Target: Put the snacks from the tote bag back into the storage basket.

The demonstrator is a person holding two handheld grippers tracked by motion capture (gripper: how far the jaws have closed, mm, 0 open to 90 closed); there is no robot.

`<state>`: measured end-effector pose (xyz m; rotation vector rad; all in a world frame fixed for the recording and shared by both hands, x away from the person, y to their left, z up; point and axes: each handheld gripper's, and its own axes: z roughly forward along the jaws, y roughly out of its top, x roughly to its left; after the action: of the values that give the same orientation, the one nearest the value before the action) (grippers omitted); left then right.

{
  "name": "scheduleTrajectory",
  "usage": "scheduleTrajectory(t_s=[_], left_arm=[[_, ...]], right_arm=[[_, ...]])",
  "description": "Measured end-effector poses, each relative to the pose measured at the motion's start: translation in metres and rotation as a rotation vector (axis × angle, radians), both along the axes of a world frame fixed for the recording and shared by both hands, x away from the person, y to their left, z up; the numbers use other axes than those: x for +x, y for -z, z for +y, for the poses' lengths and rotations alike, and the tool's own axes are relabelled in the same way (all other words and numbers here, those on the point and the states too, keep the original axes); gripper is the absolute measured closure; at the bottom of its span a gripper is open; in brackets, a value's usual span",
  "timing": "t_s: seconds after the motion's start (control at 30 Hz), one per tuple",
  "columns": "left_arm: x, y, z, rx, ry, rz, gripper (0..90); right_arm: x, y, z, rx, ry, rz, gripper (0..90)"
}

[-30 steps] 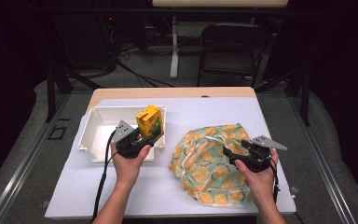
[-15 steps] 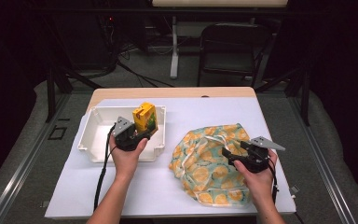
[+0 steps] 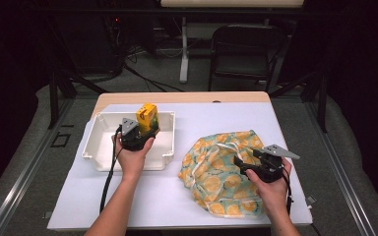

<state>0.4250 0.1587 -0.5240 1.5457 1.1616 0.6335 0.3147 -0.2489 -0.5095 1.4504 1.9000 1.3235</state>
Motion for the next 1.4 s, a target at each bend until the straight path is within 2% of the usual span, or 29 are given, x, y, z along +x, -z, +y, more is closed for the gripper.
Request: scheduleTrajectory(t_s=[0.2, 0.43, 0.5, 0.67, 0.77, 0.87, 0.93, 1.07, 1.2, 1.3, 1.4], left_arm=[[0.013, 0.006, 0.0, 0.008, -0.021, 0.03, 51.5], [0.022, 0.01, 0.0, -0.005, -0.049, 0.053, 51.5], [0.026, 0.013, 0.001, -0.017, -0.072, 0.072, 51.5], [0.03, 0.018, 0.003, -0.033, -0.09, 0.106, 51.6], [0.033, 0.023, 0.003, -0.001, -0.102, 0.123, 51.6], [0.034, 0.026, 0.002, 0.012, -0.109, 0.129, 51.6], [0.035, 0.029, 0.003, 0.039, -0.117, 0.15, 51.5], [0.036, 0.031, 0.003, 0.045, -0.113, 0.157, 51.4], [0.036, 0.033, 0.002, 0.095, -0.114, 0.173, 51.1], [0.037, 0.035, 0.002, 0.112, -0.118, 0.195, 50.7], [0.037, 0.036, 0.002, 0.129, -0.117, 0.201, 50.4]], right_arm=[[0.0, 0.0, -0.001, 0.002, 0.006, 0.002, 16.6], [0.0, 0.001, -0.002, 0.008, 0.006, 0.003, 16.7], [0.0, 0.001, -0.003, 0.006, 0.009, 0.004, 16.7], [0.0, 0.002, -0.003, -0.004, 0.005, 0.007, 16.7], [0.001, 0.003, -0.001, -0.005, 0.007, 0.012, 16.8], [0.001, 0.004, -0.001, -0.002, 0.009, 0.011, 16.8], [0.001, 0.004, -0.001, 0.0, 0.008, 0.012, 16.9], [0.001, 0.004, -0.001, -0.001, 0.008, 0.014, 17.0], [0.002, 0.006, 0.001, -0.002, 0.006, 0.016, 17.1], [0.002, 0.006, 0.002, -0.01, 0.0, 0.02, 17.1], [0.002, 0.006, 0.002, -0.012, -0.002, 0.022, 17.1]])
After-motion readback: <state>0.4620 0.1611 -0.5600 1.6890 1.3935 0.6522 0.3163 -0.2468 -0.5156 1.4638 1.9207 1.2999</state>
